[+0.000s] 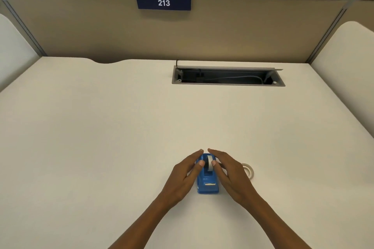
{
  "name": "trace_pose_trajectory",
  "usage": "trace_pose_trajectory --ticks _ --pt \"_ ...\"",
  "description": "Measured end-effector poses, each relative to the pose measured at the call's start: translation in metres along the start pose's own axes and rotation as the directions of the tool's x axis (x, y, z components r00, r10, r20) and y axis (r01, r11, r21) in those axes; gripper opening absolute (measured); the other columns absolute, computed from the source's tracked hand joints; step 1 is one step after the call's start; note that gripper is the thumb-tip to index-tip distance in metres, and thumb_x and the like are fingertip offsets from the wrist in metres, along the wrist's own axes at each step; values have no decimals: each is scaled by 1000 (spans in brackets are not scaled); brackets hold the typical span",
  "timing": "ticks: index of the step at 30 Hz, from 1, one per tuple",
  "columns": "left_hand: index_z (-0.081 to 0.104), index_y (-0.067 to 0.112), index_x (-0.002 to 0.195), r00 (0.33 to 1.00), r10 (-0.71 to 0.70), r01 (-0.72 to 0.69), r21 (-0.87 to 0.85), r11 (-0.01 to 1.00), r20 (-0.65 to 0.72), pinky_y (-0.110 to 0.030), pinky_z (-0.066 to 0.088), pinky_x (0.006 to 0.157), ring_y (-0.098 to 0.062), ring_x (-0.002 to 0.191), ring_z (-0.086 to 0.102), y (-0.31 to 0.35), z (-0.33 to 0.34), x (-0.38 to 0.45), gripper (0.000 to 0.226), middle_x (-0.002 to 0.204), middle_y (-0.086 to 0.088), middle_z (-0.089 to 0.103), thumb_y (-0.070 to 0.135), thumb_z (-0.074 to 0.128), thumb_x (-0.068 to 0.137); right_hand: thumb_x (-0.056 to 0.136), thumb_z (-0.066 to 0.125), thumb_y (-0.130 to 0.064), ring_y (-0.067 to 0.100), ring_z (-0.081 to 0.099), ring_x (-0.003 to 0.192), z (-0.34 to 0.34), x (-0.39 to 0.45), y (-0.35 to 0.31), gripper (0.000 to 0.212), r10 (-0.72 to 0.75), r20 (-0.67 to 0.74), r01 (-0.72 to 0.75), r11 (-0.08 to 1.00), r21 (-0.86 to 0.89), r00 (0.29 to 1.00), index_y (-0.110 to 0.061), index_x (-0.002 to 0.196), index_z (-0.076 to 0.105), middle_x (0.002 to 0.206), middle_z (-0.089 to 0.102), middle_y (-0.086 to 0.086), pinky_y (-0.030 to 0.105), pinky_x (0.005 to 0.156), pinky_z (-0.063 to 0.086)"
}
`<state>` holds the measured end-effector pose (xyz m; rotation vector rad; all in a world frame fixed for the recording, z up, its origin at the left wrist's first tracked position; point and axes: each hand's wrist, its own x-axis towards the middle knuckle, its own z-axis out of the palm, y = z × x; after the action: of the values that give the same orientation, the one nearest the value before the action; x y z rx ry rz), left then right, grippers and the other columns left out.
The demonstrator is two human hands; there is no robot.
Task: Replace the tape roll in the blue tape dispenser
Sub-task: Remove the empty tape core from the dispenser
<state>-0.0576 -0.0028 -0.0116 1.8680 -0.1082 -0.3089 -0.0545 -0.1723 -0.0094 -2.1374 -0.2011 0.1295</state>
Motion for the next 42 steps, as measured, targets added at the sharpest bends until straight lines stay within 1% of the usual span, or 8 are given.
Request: trace_pose_trajectory --ticks 3,7,10,16,23,29,37,42 --pt "38 56 120 999 -15 15 0 1000 29 3 33 89 10 118 45 3 -4 0 47 130 28 44 63 51 76 95 46 -25 6 53 120 -4 -3 0 36 -38 16 38 999 12 999 -23 130 49 130 56 -6 22 100 46" --pt "34 58 126 995 -2 -2 42 999 98 6 31 86 30 110 35 -1 -8 -1 81 126 42 38 67 73 55 90 57 -25 8 53 121 -7 -3 1 43 -58 36 58 998 -6 998 -22 132 49 133 55 -6 34 100 48" --pt "31 53 132 992 0 -12 93 996 126 -6 33 97 18 123 36 -6 -10 0 95 136 34 39 60 80 51 82 66 -23 7 51 122 -8 -2 3 52 -64 41 65 997 -31 997 -24 131 49 133 54 -7 35 100 49" --pt "27 57 129 987 26 -49 141 989 158 0 30 95 23 119 34 -11 -12 2 91 133 41 32 40 84 60 80 70 -18 8 55 117 -10 4 5 49 -52 14 52 998 -38 999 -27 125 54 127 58 -7 35 97 51" --pt "28 54 130 989 17 -39 146 989 150 2 30 93 26 115 34 -15 -12 4 91 131 41 32 37 84 60 80 70 -16 6 54 117 -12 6 1 44 -64 29 64 998 -8 998 -31 119 55 126 56 -13 26 95 51" --pt "28 48 135 989 11 -34 150 988 149 0 31 96 10 121 39 -15 -12 4 94 137 29 37 34 84 61 77 73 -13 5 57 112 -15 11 -2 44 -21 12 20 998 56 1000 -24 118 61 122 63 -9 11 88 49" --pt "27 57 128 987 11 -36 162 986 158 3 29 93 27 115 32 -15 -13 5 92 130 41 32 33 85 60 74 76 -12 4 60 109 -13 10 2 43 61 0 -60 982 179 998 -23 114 65 117 66 -10 9 90 47" --pt "27 53 130 988 13 -37 150 988 155 2 29 95 14 120 37 -15 -13 5 92 133 35 33 32 84 61 73 77 -11 -8 59 104 -11 11 1 41 111 7 -109 959 260 994 -27 109 66 112 66 -15 4 84 46"
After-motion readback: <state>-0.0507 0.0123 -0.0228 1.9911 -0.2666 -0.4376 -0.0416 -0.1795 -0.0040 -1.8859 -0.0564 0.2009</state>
